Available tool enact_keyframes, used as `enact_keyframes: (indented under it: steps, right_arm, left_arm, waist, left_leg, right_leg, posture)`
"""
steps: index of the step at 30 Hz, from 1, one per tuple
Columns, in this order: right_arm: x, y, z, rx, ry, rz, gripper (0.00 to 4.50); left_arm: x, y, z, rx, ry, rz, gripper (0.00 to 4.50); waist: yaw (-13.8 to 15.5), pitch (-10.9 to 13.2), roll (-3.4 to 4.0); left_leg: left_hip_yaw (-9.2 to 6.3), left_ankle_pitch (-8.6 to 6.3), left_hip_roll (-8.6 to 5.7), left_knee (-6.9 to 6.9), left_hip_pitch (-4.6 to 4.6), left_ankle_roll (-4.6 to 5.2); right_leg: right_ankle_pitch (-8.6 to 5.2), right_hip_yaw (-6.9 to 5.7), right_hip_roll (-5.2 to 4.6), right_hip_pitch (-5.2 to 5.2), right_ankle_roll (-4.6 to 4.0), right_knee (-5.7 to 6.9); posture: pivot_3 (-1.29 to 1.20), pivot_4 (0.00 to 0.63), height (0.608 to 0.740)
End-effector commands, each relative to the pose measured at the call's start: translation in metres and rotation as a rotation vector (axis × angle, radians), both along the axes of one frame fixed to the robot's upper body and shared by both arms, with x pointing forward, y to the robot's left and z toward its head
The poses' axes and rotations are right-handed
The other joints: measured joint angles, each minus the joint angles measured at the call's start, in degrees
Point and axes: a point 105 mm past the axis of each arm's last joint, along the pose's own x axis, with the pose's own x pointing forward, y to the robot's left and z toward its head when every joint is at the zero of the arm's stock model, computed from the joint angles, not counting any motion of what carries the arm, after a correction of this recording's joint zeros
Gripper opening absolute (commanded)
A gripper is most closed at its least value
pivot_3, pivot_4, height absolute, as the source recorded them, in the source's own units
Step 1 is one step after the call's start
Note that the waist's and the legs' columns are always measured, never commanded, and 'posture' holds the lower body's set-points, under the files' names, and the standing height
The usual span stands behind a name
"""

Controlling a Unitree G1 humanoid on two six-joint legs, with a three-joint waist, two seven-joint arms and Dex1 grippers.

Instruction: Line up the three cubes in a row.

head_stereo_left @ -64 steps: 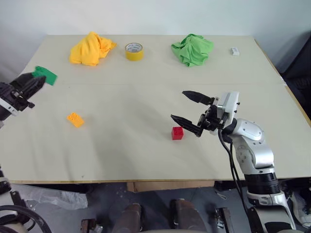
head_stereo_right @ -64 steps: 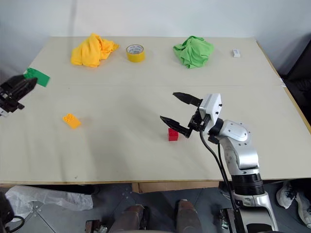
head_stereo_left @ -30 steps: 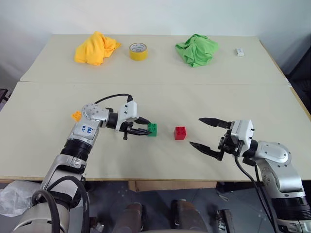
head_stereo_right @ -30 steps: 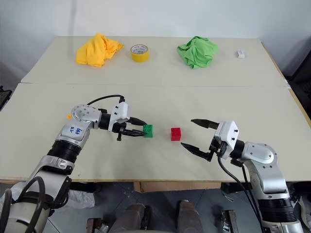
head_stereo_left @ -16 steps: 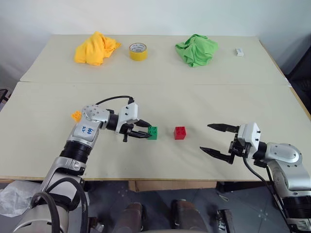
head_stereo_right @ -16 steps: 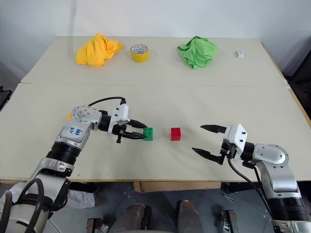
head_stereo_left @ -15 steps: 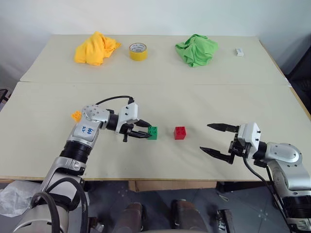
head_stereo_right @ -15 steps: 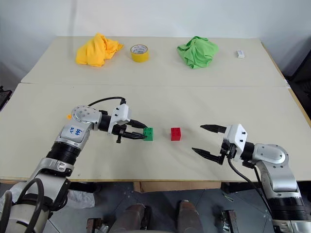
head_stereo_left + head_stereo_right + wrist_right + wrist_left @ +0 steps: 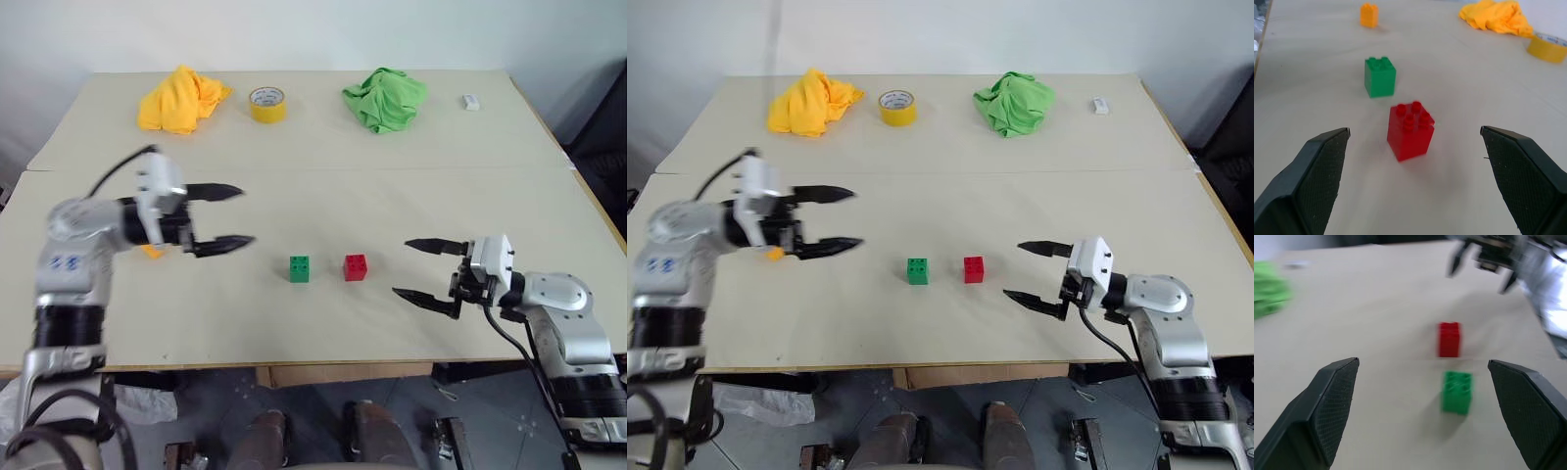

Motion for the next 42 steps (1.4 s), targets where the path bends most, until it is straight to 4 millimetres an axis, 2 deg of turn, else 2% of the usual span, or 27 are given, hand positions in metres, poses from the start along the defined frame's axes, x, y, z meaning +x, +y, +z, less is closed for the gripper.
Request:
enact_keyframes:
  steps: [1, 2, 4, 6, 8, 11, 14, 19, 22, 27, 32, 38, 42]
  right_arm:
    - [-0.001, 0.022, 0.014, 0.072, -0.049, 0.065, 4.50]
    - [-0.002, 0.030, 0.017, 0.098, -0.062, 0.079, 4.50]
    - [-0.007, 0.040, 0.019, 0.107, -0.081, 0.115, 4.50]
    - [-0.011, 0.046, 0.021, 0.109, -0.089, 0.139, 4.50]
    - [-0.014, 0.055, 0.029, 0.143, -0.101, 0.166, 4.50]
    - [-0.016, 0.062, 0.038, 0.167, -0.115, 0.196, 4.50]
    - [-0.017, 0.073, 0.048, 0.170, -0.146, 0.231, 4.50]
    - [-0.010, 0.074, 0.051, 0.164, -0.136, 0.214, 4.50]
    - [-0.008, 0.072, 0.049, 0.149, -0.132, 0.203, 4.50]
    - [-0.007, 0.069, 0.049, 0.138, -0.139, 0.169, 4.50]
    - [-0.010, 0.067, 0.049, 0.138, -0.143, 0.137, 4.50]
    - [-0.014, 0.063, 0.050, 0.134, -0.143, 0.092, 4.50]
    - [-0.015, 0.062, 0.052, 0.134, -0.149, 0.079, 4.50]
  left_arm:
    - [-0.011, 0.070, -0.006, -0.181, -0.046, 0.387, 4.48]
    - [-0.023, 0.095, -0.016, -0.212, -0.061, 0.518, 4.48]
    - [-0.051, 0.130, -0.028, -0.254, -0.082, 0.693, 4.48]
    - [-0.074, 0.152, -0.032, -0.302, -0.103, 0.827, 4.48]
    - [-0.107, 0.179, -0.045, -0.364, -0.092, 0.987, 4.48]
    - [-0.131, 0.189, -0.063, -0.368, -0.034, 1.061, 4.48]
    - [-0.141, 0.183, -0.089, -0.374, 0.106, 1.038, 4.48]
    - [-0.097, 0.153, -0.077, -0.305, 0.085, 0.860, 4.48]
    - [-0.059, 0.132, -0.065, -0.246, 0.069, 0.736, 4.48]
    - [-0.014, 0.124, -0.056, -0.137, 0.086, 0.644, 4.48]
    - [0.005, 0.128, -0.064, -0.047, 0.139, 0.607, 4.48]
    - [0.012, 0.127, -0.076, 0.014, 0.213, 0.545, 4.48]
    - [0.014, 0.126, -0.079, 0.011, 0.222, 0.536, 3.61]
  waist:
    - [-0.4, 0.0, 0.00]
    - [-0.2, 0.0, -0.01]
    - [-0.3, 0.0, -0.01]
    - [0.0, 0.0, -0.07]
    - [1.0, 0.0, -0.16]
    - [1.5, 0.0, -0.12]
    - [2.1, 0.0, -0.11]
    - [2.9, 0.0, -0.15]
    - [2.7, 0.0, -0.17]
    - [1.1, 0.0, -0.10]
    - [-0.4, 0.0, -0.10]
    - [-0.2, 0.0, -0.10]
    - [-0.1, 0.0, -0.10]
  left_leg:
    - [0.02, 0.00, 0.01, -0.04, 0.03, 0.00]
    - [0.03, -0.01, 0.02, -0.07, 0.04, -0.01]
    - [-0.01, -0.03, 0.05, -0.08, 0.01, -0.05]
    - [-0.01, -0.08, 0.05, -0.11, 0.01, -0.04]
    - [-0.07, -0.10, 0.04, -0.02, 0.00, -0.03]
    - [-0.09, -0.15, 0.03, 0.01, 0.15, 0.02]
    - [-0.18, -0.23, 0.04, -0.05, 0.42, 0.06]
    - [-0.34, -0.27, 0.02, -0.05, 0.40, 0.05]
    - [-0.35, -0.28, 0.00, -0.05, 0.38, 0.05]
    - [-0.21, -0.27, 0.00, -0.17, 0.38, 0.04]
    - [-0.11, -0.27, 0.05, -0.27, 0.31, 0.02]
    - [-0.03, -0.27, 0.02, -0.18, 0.21, 0.03]
    - [-0.03, -0.28, 0.00, -0.11, 0.19, 0.04]
  right_leg:
    - [0.00, 0.03, 0.00, 0.00, 0.00, -0.03]
    - [0.00, 0.03, 0.01, 0.00, 0.00, -0.02]
    - [0.00, 0.01, 0.02, -0.03, 0.00, -0.04]
    - [0.00, 0.02, 0.01, -0.02, 0.00, -0.14]
    - [0.00, -0.01, -0.04, 0.09, -0.01, -0.23]
    - [0.01, -0.01, -0.10, 0.39, -0.02, -0.63]
    - [0.01, -0.11, -0.10, 0.76, -0.02, -0.84]
    - [0.02, -0.21, -0.11, 0.81, -0.05, -0.85]
    - [0.03, -0.23, -0.10, 0.79, -0.07, -0.84]
    - [0.03, -0.19, 0.01, 0.65, -0.07, -0.65]
    - [0.03, -0.32, 0.07, 0.46, -0.07, -0.59]
    - [0.03, -0.35, 0.00, 0.24, -0.07, -0.31]
    - [0.03, -0.31, -0.04, 0.23, -0.07, -0.24]
  posture:
    - [0.00, 0.150, 0.740]
    - [0.00, 0.150, 0.740]
    - [0.00, 0.150, 0.740]
    - [0.00, 0.150, 0.740]
    - [0.00, 0.150, 0.740]
    - [0.00, 0.150, 0.740]
    - [0.00, 0.150, 0.740]
    - [0.00, 0.150, 0.740]
    - [0.00, 0.150, 0.740]
    - [0.00, 0.150, 0.740]
    - [0.00, 0.150, 0.740]
    - [0.00, 0.150, 0.740]
    - [0.00, 0.150, 0.740]
